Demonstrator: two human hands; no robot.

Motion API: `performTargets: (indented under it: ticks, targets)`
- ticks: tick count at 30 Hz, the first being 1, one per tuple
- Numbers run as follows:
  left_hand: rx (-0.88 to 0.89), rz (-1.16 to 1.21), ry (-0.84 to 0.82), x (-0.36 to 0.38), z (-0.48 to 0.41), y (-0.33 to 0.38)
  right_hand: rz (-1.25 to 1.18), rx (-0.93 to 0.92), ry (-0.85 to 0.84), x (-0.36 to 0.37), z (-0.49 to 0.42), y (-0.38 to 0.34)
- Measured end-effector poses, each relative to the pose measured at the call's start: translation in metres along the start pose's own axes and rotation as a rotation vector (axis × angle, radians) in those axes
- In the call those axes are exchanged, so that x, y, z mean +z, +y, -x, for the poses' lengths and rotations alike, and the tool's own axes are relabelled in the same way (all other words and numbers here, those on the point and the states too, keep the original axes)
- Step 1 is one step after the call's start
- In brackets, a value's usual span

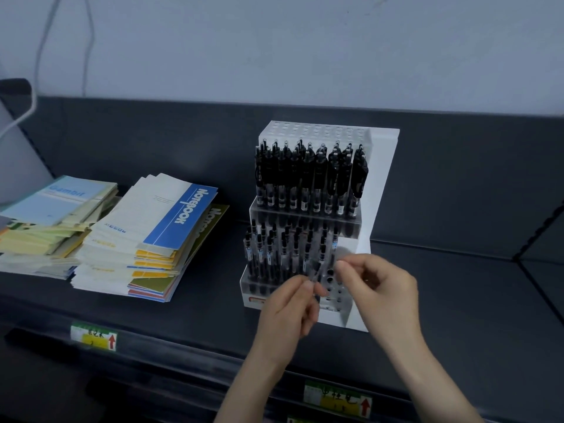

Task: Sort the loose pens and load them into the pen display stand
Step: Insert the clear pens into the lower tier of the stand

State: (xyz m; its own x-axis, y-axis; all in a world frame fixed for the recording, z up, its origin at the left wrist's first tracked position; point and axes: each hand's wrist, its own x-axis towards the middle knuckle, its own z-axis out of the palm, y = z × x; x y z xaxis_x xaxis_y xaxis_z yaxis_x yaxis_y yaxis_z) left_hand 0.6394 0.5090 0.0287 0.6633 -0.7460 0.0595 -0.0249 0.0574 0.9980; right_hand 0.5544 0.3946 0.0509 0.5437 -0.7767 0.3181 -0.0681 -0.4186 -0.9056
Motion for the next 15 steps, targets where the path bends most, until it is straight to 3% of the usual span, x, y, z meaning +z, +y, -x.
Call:
performTargets:
  ticks: [4,11,15]
  targets:
    - [0.003,-0.077,-0.089,0.008,-0.002,-0.002,-0.089,0.065,-0.095,-0.001,0.01,-0.006]
    - [-0.08,-0.278,-0.117,0.006,-0.003,-0.009,-0.233,0.017,0.201,-0.023,-0.018,-0.017]
    - [-0.07,-0.718,-0.063,0.0,0.001,-0.014,-0.137,-0.121,0.336,-0.029,-0.034,-0.025]
